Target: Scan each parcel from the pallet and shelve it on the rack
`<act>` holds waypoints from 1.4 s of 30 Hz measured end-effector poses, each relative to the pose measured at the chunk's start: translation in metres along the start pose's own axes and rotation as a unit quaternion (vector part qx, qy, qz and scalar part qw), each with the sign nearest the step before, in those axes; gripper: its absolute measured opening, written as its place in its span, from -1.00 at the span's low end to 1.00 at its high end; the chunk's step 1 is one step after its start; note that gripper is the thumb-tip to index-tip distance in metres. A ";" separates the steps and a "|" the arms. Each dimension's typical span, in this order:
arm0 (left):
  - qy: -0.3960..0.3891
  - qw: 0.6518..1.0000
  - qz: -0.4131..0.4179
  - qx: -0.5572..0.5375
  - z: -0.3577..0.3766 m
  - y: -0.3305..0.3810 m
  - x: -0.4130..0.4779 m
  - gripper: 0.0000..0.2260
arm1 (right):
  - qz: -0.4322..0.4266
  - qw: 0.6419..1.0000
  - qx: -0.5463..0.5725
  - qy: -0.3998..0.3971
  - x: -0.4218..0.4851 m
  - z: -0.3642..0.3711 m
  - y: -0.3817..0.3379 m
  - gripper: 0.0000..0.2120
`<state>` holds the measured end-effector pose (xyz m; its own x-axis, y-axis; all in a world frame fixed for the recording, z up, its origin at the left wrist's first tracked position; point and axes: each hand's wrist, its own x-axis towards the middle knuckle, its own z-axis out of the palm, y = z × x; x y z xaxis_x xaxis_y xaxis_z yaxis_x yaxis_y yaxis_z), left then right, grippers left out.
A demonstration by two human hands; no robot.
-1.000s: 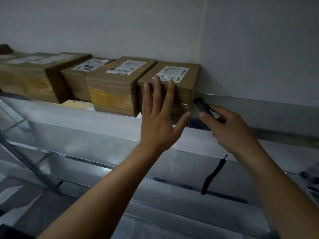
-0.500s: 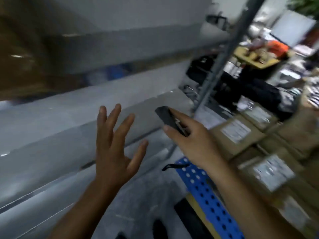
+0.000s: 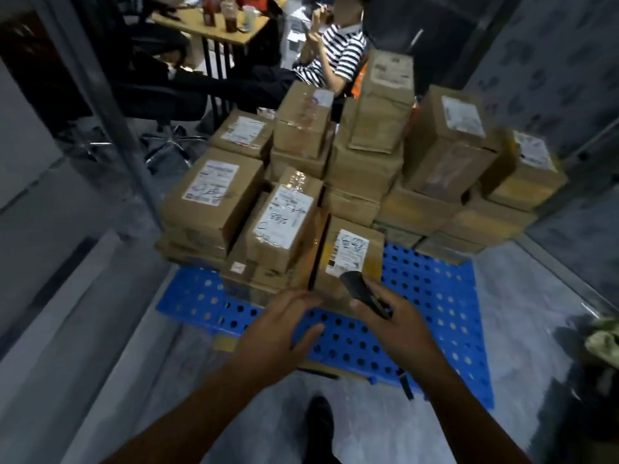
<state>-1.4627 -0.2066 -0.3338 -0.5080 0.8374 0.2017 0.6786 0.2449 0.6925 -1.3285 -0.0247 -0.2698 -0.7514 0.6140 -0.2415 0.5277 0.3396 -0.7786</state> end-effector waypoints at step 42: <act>0.154 0.957 -0.236 -0.068 0.199 0.024 0.067 -0.17 | -0.196 0.782 -0.550 -0.216 0.094 -0.179 0.107 -0.36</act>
<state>-1.3747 -0.0471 -0.4412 -0.8879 0.4594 0.0239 0.2695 0.4774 0.8363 -1.2724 0.1968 -0.2719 -0.8792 0.0908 -0.4676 0.0654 0.9954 0.0703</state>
